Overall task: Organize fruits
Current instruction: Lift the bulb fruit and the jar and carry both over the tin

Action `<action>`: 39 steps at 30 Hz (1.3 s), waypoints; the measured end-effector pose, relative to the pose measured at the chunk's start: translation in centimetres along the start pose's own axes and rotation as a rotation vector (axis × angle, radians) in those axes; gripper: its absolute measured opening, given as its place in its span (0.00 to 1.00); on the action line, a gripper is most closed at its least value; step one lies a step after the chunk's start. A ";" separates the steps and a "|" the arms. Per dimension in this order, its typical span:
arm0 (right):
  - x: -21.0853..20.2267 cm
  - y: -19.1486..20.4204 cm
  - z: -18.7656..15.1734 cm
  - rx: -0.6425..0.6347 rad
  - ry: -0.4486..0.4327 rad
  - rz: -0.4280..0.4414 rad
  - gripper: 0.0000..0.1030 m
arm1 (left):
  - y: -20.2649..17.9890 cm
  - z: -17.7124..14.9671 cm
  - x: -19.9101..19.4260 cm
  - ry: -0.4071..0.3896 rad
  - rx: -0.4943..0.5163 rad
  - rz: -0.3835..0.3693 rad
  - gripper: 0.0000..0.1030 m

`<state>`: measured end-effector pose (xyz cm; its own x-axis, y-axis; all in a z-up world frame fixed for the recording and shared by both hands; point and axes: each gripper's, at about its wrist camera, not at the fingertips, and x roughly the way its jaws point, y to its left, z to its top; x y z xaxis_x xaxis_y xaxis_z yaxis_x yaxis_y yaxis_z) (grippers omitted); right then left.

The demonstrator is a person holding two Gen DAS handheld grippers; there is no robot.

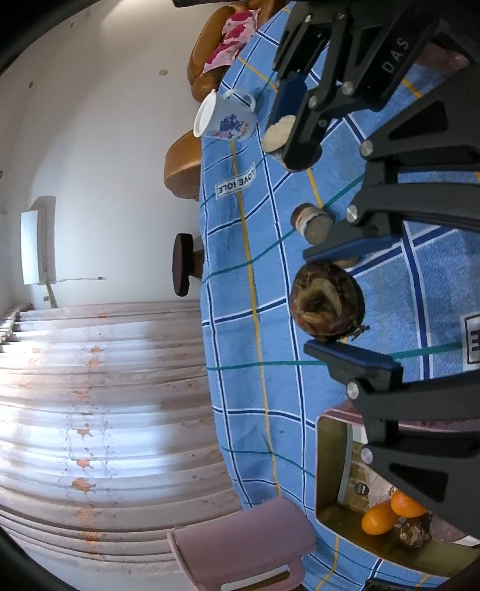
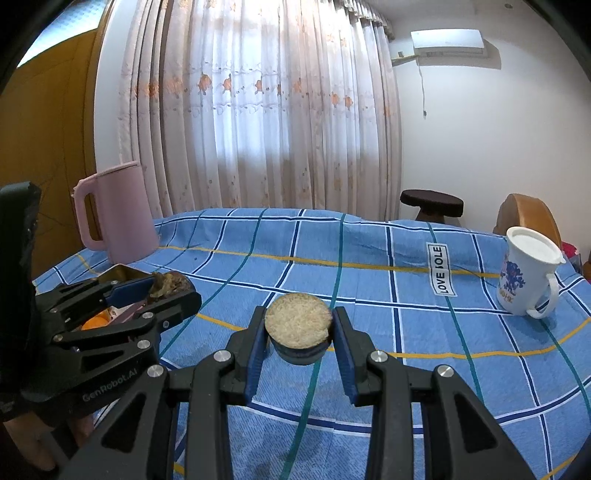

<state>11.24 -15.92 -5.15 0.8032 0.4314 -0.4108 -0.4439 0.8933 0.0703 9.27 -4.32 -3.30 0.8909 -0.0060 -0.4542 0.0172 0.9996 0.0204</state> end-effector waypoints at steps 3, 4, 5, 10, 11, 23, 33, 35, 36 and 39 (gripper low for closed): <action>-0.3 0.1 0.0 -0.006 -0.015 0.000 0.36 | 0.0 0.0 -0.4 -0.018 0.001 0.007 0.43; -0.4 0.1 0.0 -0.007 -0.019 0.000 0.36 | 0.0 0.0 -0.4 -0.021 0.000 0.008 0.43; -0.5 0.2 0.0 -0.009 -0.023 0.000 0.36 | 0.0 0.0 -0.5 -0.023 -0.001 0.009 0.43; -0.9 0.3 0.0 -0.015 -0.042 -0.002 0.36 | 0.2 0.0 -0.8 -0.042 -0.012 0.015 0.43; -1.0 0.4 0.0 -0.018 -0.051 -0.003 0.36 | 0.2 0.0 -0.9 -0.046 -0.012 0.017 0.43; -1.5 1.0 0.0 -0.043 -0.074 0.006 0.36 | 0.5 -0.4 -2.0 -0.051 -0.022 0.010 0.43; -0.8 2.5 -0.1 -0.053 -0.022 0.026 0.36 | 1.9 -1.3 -3.2 -0.037 -0.037 0.001 0.43; -0.5 3.1 -0.1 -0.050 -0.004 0.040 0.36 | 2.3 -1.4 -3.5 -0.032 -0.040 0.000 0.43; -0.3 3.5 -0.1 -0.053 0.004 0.048 0.36 | 2.8 -1.6 -3.7 -0.029 -0.047 0.000 0.43; 0.2 4.6 0.0 -0.058 0.017 0.070 0.36 | 4.0 -1.9 -4.1 -0.013 -0.060 0.011 0.43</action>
<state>9.34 -11.68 -4.95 0.7627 0.4904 -0.4216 -0.5218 0.8518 0.0467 4.80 -0.27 -3.04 0.8968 0.0047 -0.4424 -0.0193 0.9994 -0.0286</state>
